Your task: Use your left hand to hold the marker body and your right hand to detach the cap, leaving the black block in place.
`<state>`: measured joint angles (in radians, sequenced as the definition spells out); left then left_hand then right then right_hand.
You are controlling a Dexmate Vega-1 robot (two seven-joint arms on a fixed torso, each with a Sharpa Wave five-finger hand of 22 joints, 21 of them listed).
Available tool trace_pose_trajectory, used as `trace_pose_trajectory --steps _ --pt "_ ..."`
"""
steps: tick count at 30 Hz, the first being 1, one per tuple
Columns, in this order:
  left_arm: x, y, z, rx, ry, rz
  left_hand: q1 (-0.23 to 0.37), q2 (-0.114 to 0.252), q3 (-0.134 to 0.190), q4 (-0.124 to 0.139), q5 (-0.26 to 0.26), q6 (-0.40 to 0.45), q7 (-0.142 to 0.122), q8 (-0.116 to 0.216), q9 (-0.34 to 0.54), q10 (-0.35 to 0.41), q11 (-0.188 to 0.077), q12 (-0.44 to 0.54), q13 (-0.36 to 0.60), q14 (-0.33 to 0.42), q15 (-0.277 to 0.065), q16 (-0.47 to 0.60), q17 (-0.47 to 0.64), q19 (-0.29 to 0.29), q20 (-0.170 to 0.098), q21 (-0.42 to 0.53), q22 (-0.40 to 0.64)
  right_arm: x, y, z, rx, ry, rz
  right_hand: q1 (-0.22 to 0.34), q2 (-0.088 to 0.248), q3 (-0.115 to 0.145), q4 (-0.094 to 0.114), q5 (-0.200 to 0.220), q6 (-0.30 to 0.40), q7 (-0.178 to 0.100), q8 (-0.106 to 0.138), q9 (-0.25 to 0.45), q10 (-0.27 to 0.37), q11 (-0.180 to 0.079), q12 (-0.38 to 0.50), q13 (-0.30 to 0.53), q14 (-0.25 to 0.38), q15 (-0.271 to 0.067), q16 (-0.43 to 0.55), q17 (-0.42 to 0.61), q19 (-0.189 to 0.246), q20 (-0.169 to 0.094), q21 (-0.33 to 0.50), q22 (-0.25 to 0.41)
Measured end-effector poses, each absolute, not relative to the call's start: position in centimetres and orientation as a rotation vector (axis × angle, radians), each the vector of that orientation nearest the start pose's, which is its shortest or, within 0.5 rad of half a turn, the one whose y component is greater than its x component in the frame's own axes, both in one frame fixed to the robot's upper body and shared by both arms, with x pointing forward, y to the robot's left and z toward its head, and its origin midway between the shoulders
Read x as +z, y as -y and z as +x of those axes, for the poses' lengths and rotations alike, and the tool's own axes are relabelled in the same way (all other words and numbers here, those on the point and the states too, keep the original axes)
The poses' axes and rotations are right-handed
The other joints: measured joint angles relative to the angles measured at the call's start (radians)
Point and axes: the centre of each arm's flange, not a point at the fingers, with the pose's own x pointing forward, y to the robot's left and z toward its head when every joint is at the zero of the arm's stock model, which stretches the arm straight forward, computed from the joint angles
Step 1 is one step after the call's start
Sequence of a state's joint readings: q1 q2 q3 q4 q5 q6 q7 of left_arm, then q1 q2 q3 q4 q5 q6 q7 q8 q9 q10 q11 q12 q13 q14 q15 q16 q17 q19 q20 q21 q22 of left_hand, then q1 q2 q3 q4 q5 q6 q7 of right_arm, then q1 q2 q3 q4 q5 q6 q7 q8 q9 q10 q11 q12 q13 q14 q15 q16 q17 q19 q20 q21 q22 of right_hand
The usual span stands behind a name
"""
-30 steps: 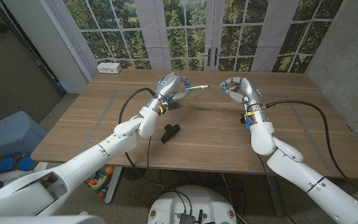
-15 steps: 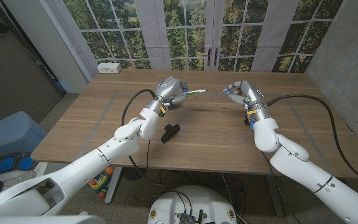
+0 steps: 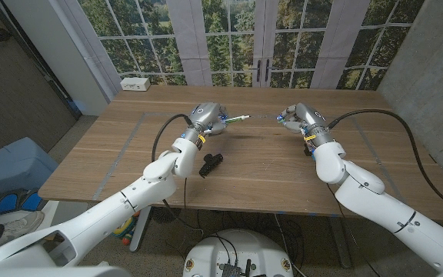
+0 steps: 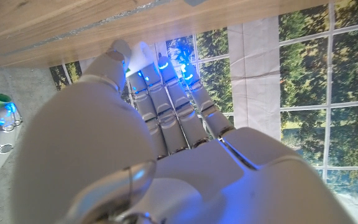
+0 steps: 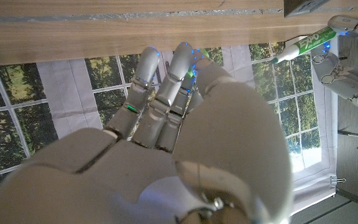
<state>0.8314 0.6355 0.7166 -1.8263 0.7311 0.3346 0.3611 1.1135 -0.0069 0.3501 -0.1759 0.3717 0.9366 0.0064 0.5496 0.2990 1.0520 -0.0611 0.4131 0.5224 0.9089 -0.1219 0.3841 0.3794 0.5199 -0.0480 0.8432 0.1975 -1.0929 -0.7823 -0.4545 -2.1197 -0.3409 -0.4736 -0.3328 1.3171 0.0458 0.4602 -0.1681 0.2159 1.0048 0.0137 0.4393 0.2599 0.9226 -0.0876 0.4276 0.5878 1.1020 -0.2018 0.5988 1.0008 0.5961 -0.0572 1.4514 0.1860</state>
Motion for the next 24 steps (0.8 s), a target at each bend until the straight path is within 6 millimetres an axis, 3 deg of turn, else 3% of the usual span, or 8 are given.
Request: trace_pose_trajectory --steps 7,15,24 --pt "-0.2 -14.7 56.5 0.279 0.796 1.312 0.0 0.0 -0.008 0.0 0.003 0.001 -0.001 -0.014 0.003 0.0 0.0 -0.008 0.001 0.035 -0.014 -0.012 -0.031 0.072 -0.006 0.057 -0.002 -1.1 21.9 52.4 -0.199 0.61 -1.044 -0.002 -0.002 0.007 0.001 0.0 0.0 0.0 -0.007 0.0 0.0 0.0 -0.004 0.0 0.0 0.0 -0.004 0.004 0.0 0.0 0.0 -0.005" --pt "-0.8 -15.0 56.3 0.28 0.715 1.328 0.007 -0.007 -0.009 -0.001 0.004 0.005 -0.005 -0.024 0.013 0.004 -0.004 -0.016 0.002 0.042 -0.017 -0.026 -0.046 0.072 -0.006 0.063 -0.007 -1.3 21.5 53.2 -0.176 0.583 -1.092 -0.007 -0.007 0.008 0.0 0.006 0.0 0.0 -0.007 0.0 0.0 0.0 -0.006 0.0 0.0 0.0 -0.007 0.01 0.0 0.0 0.0 -0.005" --pt "-1.4 -15.2 56.4 0.276 0.642 1.344 0.007 -0.007 -0.015 0.001 0.003 0.016 -0.005 -0.036 0.017 0.004 -0.004 -0.02 0.043 0.031 -0.015 -0.059 -0.071 -0.022 -0.002 0.055 -0.012 -1.4 20.8 54.1 -0.163 0.545 -1.162 -0.007 -0.006 0.016 0.0 0.01 -0.005 -0.005 -0.007 0.0 0.0 0.0 -0.012 0.0 0.0 0.0 -0.011 0.016 0.0 0.0 0.006 -0.005"
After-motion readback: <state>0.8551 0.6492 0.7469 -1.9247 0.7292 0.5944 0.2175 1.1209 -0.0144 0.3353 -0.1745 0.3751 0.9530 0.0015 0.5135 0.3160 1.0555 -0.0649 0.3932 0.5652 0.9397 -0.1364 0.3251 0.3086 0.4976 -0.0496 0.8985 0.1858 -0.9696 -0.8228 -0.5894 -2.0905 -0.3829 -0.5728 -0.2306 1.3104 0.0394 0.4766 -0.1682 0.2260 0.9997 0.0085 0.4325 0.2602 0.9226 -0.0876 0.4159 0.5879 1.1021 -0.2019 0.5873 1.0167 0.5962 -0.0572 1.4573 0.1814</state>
